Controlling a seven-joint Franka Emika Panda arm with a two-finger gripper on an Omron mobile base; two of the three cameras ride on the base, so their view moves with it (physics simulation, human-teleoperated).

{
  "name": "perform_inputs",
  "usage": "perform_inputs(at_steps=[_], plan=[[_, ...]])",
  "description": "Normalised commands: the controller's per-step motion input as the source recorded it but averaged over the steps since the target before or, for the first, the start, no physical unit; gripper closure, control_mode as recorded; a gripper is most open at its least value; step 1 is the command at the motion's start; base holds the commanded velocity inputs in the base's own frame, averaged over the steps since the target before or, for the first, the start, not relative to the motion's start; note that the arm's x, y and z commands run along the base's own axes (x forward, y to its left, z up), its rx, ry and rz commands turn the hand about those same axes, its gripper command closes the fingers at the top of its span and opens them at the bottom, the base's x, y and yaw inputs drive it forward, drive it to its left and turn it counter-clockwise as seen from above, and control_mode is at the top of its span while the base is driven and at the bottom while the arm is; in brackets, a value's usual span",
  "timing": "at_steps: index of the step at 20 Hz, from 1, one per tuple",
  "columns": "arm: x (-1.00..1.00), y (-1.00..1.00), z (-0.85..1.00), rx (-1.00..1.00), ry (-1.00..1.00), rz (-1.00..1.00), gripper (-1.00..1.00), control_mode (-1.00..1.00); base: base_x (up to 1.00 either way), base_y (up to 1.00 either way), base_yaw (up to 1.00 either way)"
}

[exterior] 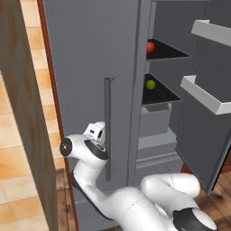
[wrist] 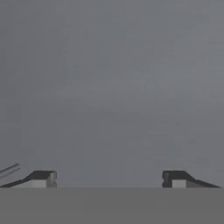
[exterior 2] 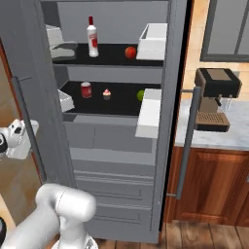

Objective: Place the tupperware on the top shelf of the fridge. Make space for the tupperware among the existing items by rearranging them on the shelves if needed. Close the fridge door when finished.

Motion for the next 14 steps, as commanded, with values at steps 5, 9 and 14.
perform_inputs(at_steps=[5, 9, 14], plan=[[0.55, -0.99, 0.0, 0.24, -0.01, 0.41, -1.0, -1.0, 0.0, 0.0, 0.0], [0.98, -0.31, 0.0, 0.13, 0.0, 0.26, -1.0, -1.0, 0.0, 0.0, 0.0], [1.0, 0.06, 0.0, 0.01, 0.08, 0.08, -1.0, -1.0, 0.0, 0.0, 0.0]])
